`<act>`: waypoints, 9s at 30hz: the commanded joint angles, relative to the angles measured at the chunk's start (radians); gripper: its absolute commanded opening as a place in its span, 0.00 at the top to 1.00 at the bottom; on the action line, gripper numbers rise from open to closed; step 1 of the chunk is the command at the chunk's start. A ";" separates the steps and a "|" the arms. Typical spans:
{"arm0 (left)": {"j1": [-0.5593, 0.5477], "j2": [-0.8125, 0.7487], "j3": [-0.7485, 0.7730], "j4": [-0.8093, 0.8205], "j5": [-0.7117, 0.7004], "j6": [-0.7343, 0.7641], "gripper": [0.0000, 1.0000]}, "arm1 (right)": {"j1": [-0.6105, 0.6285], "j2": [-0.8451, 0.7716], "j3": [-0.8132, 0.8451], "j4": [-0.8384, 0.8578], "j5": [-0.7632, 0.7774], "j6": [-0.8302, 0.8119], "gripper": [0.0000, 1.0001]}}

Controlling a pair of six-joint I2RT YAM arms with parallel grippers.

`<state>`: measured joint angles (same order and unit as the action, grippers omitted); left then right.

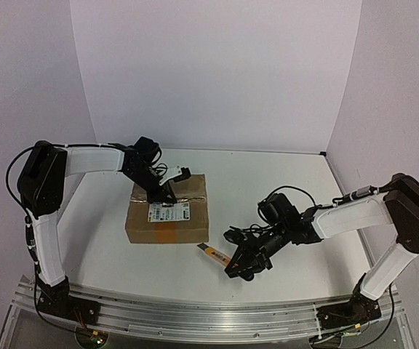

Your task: Unpack the express box

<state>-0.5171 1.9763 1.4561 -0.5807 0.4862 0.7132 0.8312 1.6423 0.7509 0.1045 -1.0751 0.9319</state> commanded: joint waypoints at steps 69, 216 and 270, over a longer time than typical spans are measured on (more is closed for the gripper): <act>-0.052 -0.264 -0.070 -0.277 0.191 1.075 1.00 | 0.018 0.264 0.479 0.070 0.874 -1.592 0.02; -0.187 -0.346 -0.411 0.345 -0.628 -0.044 0.00 | -0.270 0.325 0.618 -0.047 0.762 -0.563 0.96; 0.000 -0.177 0.259 -0.268 -0.341 -0.554 1.00 | -0.086 0.101 0.769 -0.152 0.976 -0.883 0.32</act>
<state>-0.5144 1.7809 1.6512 -0.8268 0.0252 0.2654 0.7649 1.6439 1.4589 -0.0491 -0.0885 0.0977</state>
